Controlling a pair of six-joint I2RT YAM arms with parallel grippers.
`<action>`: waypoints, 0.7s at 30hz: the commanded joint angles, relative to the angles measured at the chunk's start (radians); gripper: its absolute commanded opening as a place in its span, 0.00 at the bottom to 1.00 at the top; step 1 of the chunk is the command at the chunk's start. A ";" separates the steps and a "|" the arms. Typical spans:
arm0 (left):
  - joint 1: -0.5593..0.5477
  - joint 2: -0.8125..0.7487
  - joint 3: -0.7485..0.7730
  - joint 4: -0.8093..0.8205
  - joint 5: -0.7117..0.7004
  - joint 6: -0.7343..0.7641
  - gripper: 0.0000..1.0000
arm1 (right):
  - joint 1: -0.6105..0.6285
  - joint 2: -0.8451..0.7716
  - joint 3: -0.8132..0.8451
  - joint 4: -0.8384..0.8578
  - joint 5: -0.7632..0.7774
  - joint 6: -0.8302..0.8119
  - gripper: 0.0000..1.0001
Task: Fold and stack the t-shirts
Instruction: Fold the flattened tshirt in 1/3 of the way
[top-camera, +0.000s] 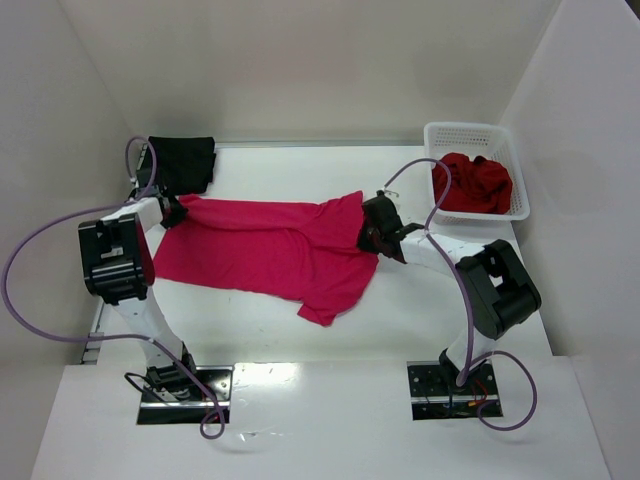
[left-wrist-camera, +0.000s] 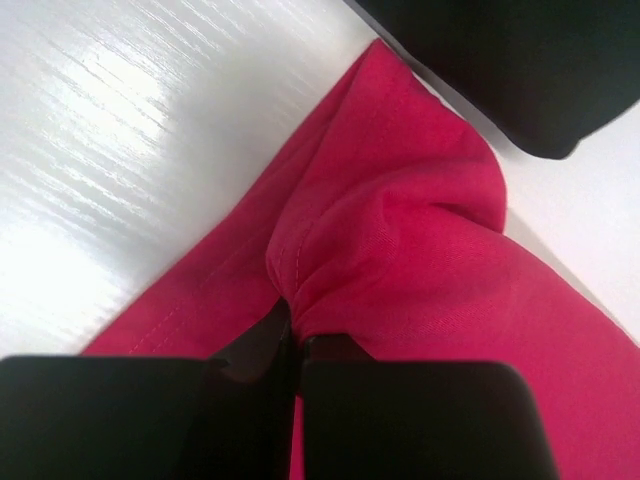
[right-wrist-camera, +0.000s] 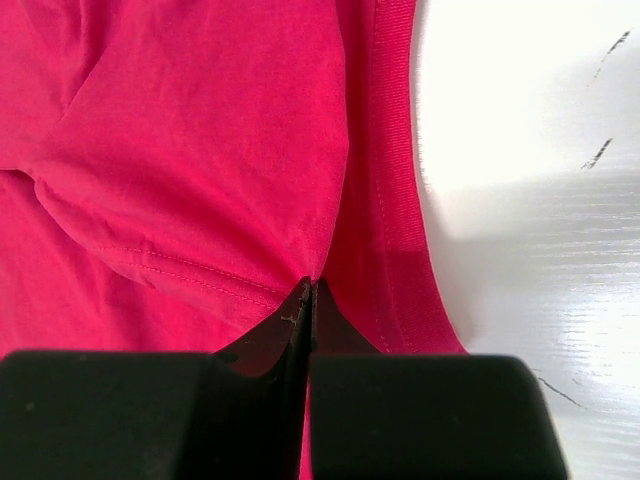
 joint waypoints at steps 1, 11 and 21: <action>0.014 -0.042 -0.012 0.006 0.014 0.029 0.00 | 0.011 0.006 -0.018 0.060 -0.002 -0.018 0.00; 0.014 -0.055 0.037 -0.074 -0.052 -0.012 0.45 | 0.011 -0.003 -0.036 0.072 -0.019 -0.027 0.01; 0.034 -0.125 0.074 -0.107 -0.147 -0.021 0.82 | 0.011 -0.021 -0.025 0.072 -0.028 -0.037 0.32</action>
